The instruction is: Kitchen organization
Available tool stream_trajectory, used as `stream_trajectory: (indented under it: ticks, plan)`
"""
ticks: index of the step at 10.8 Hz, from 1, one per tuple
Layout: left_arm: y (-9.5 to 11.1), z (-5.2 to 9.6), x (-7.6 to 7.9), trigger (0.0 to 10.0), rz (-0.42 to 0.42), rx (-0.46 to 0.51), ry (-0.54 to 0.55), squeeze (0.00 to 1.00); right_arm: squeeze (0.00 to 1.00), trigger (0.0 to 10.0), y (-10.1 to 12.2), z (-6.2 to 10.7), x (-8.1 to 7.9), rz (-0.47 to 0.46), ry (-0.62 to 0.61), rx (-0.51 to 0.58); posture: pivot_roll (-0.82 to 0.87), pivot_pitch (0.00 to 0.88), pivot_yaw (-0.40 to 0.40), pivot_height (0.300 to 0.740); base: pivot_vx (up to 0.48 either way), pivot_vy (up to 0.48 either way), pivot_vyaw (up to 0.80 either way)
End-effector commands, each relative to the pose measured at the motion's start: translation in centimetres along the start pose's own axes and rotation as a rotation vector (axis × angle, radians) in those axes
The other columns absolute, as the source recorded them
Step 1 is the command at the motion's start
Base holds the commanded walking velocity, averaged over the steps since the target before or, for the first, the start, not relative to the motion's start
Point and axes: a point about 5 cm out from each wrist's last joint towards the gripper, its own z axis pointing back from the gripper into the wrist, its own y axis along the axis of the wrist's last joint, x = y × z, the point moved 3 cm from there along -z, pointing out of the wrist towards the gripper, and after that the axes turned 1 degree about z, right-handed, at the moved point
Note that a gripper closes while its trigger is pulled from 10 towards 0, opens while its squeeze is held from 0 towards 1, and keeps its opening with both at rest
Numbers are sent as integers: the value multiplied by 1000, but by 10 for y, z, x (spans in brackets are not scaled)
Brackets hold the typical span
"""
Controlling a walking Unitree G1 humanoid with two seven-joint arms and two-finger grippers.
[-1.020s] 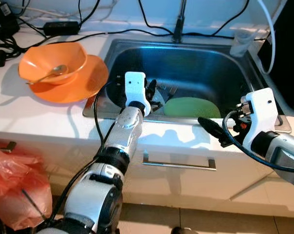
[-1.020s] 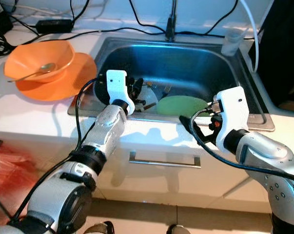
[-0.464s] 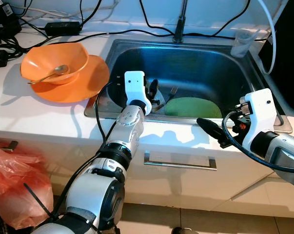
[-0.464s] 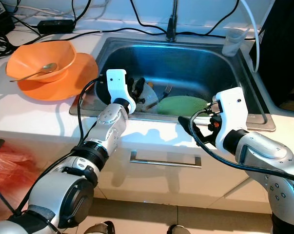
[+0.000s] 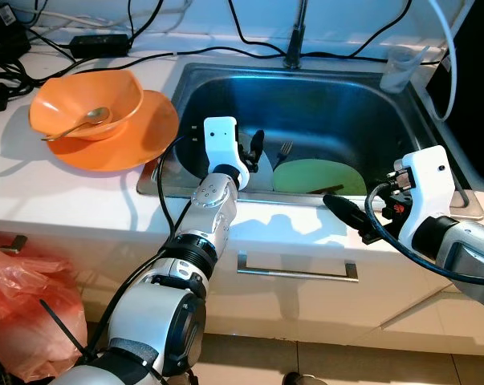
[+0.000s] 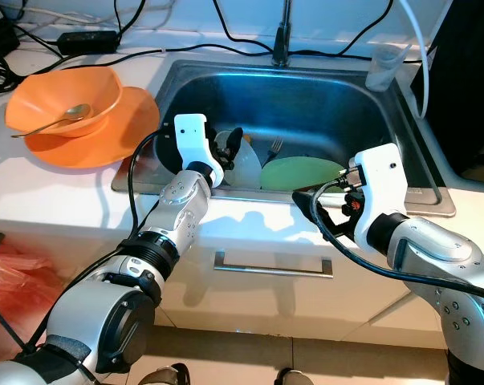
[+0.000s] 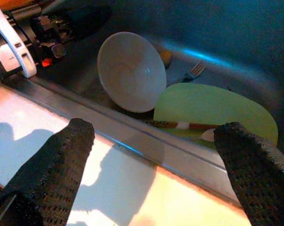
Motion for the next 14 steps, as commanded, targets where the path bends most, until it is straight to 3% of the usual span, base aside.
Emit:
stream_trajectory:
  ticks: [1,5,8,10,11,13,14]
  plan:
    - [-8,2,-6,10000,4,-24,30,1000,0,10000,4,0,-2,12,11,11,-230,122,0,740,0,0,0]
    - [23,0,-19,10000,-48,113,81,1000,0,10000,8,-6,-4,11,26,34,-203,113,-6,740,0,0,0]
    - [60,-2,-17,10000,-119,245,73,1000,0,10000,31,-14,-20,1,106,166,-154,104,-12,740,0,0,0]
    - [89,1,-24,10000,-202,354,121,1000,0,10000,39,-18,-27,-15,146,227,-122,98,-10,740,0,0,0]
    - [105,8,-35,10000,-259,425,175,1000,0,10000,41,-21,-31,-21,164,245,-106,96,-10,740,0,0,0]
    - [121,23,-72,10000,-334,486,343,1000,0,10000,44,-24,-40,-27,214,269,-81,93,-13,740,0,0,0]
    - [123,26,-78,10000,-348,488,369,1000,0,10000,44,-24,-40,-28,217,271,-77,94,-13,740,0,0,0]
